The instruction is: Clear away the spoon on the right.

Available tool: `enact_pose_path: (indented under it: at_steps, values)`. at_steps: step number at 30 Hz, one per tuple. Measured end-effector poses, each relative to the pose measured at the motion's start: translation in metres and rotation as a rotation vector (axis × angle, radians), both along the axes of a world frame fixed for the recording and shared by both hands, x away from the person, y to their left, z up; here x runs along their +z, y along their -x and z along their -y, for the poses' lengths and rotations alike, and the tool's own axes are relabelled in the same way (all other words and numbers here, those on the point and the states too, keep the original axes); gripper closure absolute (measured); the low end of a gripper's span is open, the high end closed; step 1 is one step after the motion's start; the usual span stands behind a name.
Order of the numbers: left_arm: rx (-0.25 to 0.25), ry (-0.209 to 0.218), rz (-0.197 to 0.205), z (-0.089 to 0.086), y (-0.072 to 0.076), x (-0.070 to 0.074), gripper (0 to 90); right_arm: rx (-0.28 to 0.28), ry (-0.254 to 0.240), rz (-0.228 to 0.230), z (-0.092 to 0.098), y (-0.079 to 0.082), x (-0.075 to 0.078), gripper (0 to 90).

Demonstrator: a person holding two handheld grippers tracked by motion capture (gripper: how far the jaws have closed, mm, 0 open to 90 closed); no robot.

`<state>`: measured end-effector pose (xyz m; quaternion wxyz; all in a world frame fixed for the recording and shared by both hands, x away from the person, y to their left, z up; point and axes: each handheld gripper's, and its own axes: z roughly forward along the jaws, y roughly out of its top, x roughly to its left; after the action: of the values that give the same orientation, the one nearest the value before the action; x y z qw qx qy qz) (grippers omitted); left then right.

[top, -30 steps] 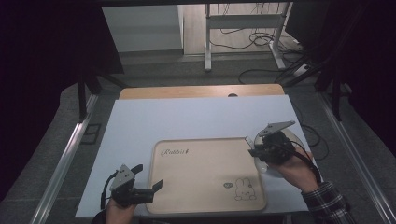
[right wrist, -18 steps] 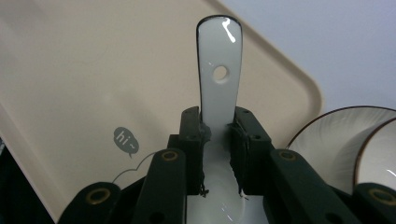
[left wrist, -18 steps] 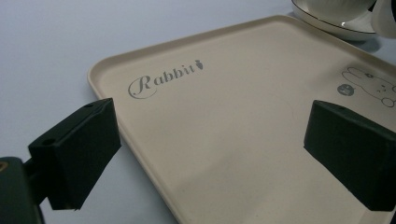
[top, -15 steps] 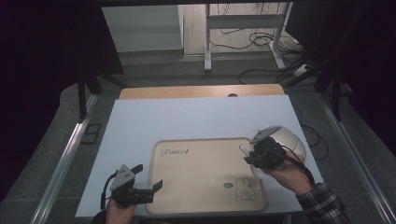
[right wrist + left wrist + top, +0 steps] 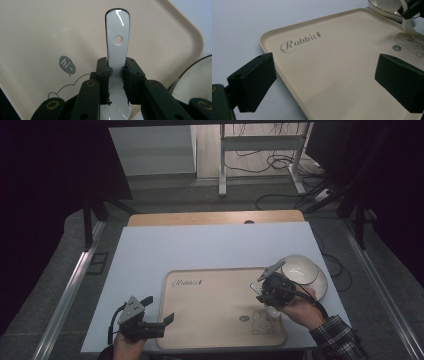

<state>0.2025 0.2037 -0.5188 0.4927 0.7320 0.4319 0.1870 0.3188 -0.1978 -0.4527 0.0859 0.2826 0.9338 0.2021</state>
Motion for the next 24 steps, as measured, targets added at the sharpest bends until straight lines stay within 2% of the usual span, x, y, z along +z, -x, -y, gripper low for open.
enact_pose_path:
  at_steps: [4,12,16,20,24]
  values:
    - [0.000,0.000,0.000,0.000,0.000,0.000,3.5,0.004,0.010,-0.022,-0.005,-0.002,-0.009,75.7]
    - [-0.001,0.000,0.001,0.000,0.000,0.000,3.5,0.012,0.019,-0.036,-0.012,-0.003,-0.022,75.4]
    - [-0.001,0.000,0.002,0.000,0.000,0.000,3.5,-0.004,-0.006,-0.056,-0.009,-0.005,-0.030,74.7]
    - [-0.002,-0.002,0.001,0.000,0.000,0.000,3.5,-0.004,-0.012,-0.054,-0.007,-0.006,-0.033,73.7]
    - [-0.002,-0.003,0.001,0.000,0.000,0.000,3.5,-0.011,-0.038,-0.043,-0.004,-0.006,-0.033,69.0]
